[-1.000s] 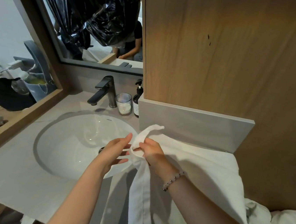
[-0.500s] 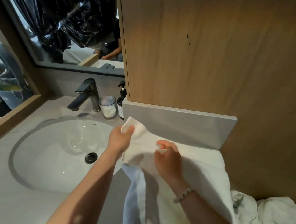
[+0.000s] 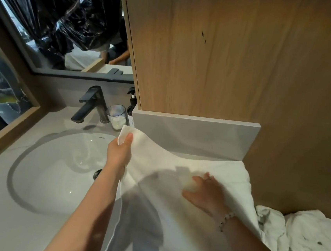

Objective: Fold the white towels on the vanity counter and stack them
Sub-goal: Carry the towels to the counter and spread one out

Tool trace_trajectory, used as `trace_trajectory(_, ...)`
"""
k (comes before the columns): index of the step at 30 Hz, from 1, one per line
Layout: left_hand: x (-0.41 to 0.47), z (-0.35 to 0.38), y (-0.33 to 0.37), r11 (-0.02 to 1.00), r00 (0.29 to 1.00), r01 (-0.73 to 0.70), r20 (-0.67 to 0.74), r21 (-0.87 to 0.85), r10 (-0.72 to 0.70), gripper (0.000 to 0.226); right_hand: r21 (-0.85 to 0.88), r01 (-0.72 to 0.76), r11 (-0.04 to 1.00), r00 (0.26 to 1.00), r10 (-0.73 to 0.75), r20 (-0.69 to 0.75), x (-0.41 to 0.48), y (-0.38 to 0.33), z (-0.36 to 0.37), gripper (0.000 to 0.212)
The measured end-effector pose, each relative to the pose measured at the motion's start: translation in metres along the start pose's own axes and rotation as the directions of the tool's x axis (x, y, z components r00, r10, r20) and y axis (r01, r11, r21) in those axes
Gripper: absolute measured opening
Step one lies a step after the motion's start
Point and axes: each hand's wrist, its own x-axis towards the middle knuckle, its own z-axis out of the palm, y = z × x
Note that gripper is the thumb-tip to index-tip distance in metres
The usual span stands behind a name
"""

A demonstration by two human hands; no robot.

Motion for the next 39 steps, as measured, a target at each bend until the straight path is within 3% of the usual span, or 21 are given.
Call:
trace_trajectory(4,-0.003,0.005,0.004,0.998,0.999,-0.047,0.026,0.030,0.046,0.022,0.087,0.030,0.996,0.977,-0.011,-0.211,-0.002,0.001,-0.009,0.024)
trace_trajectory(9,-0.010,0.015,0.006,0.973,0.982,-0.153,0.139,0.173,0.130,0.022,0.422,0.039,0.906,0.950,0.098,-0.297,-0.001,-0.007,-0.010,0.017)
trace_trajectory(12,-0.019,0.026,0.001,0.950,0.962,-0.213,0.219,0.228,0.163,0.023,0.546,0.151,0.824,0.947,0.036,-0.318,-0.005,-0.019,-0.007,0.040)
trace_trajectory(17,-0.040,0.045,-0.016,0.917,0.921,-0.288,0.342,0.276,0.186,0.033,0.703,0.281,0.653,0.939,-0.036,-0.341,-0.012,-0.055,-0.005,0.046)
trace_trajectory(20,-0.049,0.049,-0.021,0.945,0.948,-0.234,0.269,0.229,0.170,0.032,0.753,0.330,0.569,0.935,-0.086,-0.345,-0.021,-0.073,-0.004,0.029)
trace_trajectory(26,-0.044,0.049,-0.020,0.967,0.966,-0.236,0.129,0.099,0.223,0.024,0.879,0.305,0.366,0.948,-0.204,-0.244,-0.035,-0.083,-0.013,0.027)
trace_trajectory(29,-0.046,0.046,-0.019,0.968,0.967,-0.250,0.063,0.038,0.247,0.023,0.822,0.368,0.434,0.923,-0.277,-0.267,-0.033,-0.076,-0.016,0.028)
trace_trajectory(32,-0.044,0.034,-0.017,0.980,0.980,-0.198,0.000,-0.006,0.198,0.022,0.750,0.330,0.572,0.941,-0.140,-0.308,-0.023,-0.052,-0.018,0.026)
trace_trajectory(35,-0.041,0.017,-0.012,0.982,0.982,-0.187,-0.005,0.010,0.187,0.028,0.529,0.259,0.808,0.961,-0.161,-0.224,-0.013,-0.018,-0.025,0.054)
trace_trajectory(37,-0.041,0.010,-0.007,0.980,0.980,-0.197,-0.011,0.029,0.197,0.033,0.346,0.230,0.909,0.970,-0.189,-0.150,-0.009,-0.004,-0.028,0.077)
trace_trajectory(39,-0.040,0.006,-0.005,0.979,0.979,-0.204,-0.009,0.022,0.204,0.034,0.203,0.214,0.956,0.972,-0.188,-0.137,-0.007,0.001,-0.023,0.074)
